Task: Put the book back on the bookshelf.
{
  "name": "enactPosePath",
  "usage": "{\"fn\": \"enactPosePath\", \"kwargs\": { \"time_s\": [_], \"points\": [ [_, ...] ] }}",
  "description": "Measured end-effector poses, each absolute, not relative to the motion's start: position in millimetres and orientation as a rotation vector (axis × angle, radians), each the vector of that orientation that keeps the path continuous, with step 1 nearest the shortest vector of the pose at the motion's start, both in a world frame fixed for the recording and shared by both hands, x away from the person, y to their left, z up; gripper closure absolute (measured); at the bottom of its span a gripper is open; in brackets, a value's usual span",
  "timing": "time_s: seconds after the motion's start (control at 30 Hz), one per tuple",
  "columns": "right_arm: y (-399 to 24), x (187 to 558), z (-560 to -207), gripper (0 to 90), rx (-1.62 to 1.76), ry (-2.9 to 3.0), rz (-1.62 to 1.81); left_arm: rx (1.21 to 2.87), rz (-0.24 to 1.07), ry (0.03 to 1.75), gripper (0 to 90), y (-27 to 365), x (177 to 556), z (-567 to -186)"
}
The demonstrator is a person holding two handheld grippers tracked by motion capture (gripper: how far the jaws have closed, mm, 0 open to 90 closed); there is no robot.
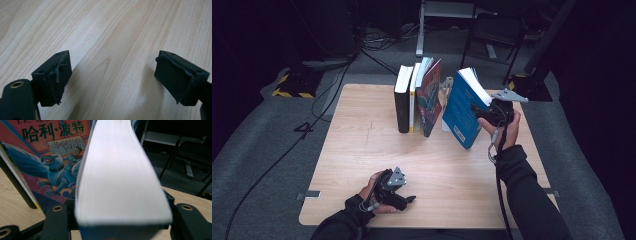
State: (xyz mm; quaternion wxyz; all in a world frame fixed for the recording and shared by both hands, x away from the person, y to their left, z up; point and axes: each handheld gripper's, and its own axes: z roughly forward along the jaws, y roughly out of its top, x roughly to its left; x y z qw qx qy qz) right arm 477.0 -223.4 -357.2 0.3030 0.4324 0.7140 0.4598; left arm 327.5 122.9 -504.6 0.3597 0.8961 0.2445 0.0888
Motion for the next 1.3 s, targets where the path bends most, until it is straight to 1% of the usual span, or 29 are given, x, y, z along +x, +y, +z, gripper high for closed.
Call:
{"fn": "enactPosePath", "kwargs": {
  "time_s": [0.2, 0.43, 0.5, 0.53, 0.6, 0.67, 0.73, 0.8, 0.83, 0.9, 0.93, 0.97, 1.1, 1.3],
  "points": [
    [-230, 466, -382, 38.4, 1.153, 1.867, 1.26, 2.31, 0.228, 0.63, 14.1, 123, 328, -505],
    [-234, 456, -432, 35.9, 1.154, 1.889, 1.275, 2.31, 0.228, 0.631, 14.1, 123, 328, -505],
    [-235, 453, -446, 36.6, 1.136, 1.895, 1.265, 2.311, 0.228, 0.631, 14.1, 123, 328, -505],
    [-235, 453, -446, 36.6, 1.136, 1.895, 1.265, 2.311, 0.228, 0.631, 14.0, 123, 328, -505],
    [-237, 452, -462, 37.4, 1.158, 1.927, 1.297, 2.309, 0.226, 0.632, 14.0, 122, 328, -505],
    [-236, 453, -475, 39.2, 1.178, 1.948, 1.293, 2.309, 0.225, 0.632, 14.0, 122, 328, -505],
    [-230, 454, -485, 41.8, 1.13, 1.98, 1.232, 2.309, 0.226, 0.632, 14.0, 122, 328, -505],
    [-228, 456, -489, 45.2, 1.127, 1.982, 1.229, 2.309, 0.226, 0.632, 14.0, 122, 328, -505],
    [-227, 457, -490, 49.3, 1.132, 1.969, 1.233, 2.309, 0.226, 0.632, 14.0, 122, 328, -505],
    [-226, 458, -491, 51.0, 1.122, 1.959, 1.234, 2.309, 0.226, 0.632, 14.0, 122, 328, -505],
    [-224, 459, -491, 54.5, 1.127, 1.94, 1.231, 2.309, 0.225, 0.632, 14.0, 122, 328, -505],
    [-222, 460, -491, 56.0, 1.128, 1.93, 1.243, 2.309, 0.225, 0.632, 14.0, 122, 328, -505],
    [-212, 462, -490, 58.3, 1.203, 1.857, 1.274, 2.31, 0.224, 0.63, 14.0, 122, 328, -505],
    [-190, 462, -489, 60.2, 1.269, 1.766, 1.211, 2.31, 0.223, 0.628, 13.9, 122, 328, -505]
  ]
}}
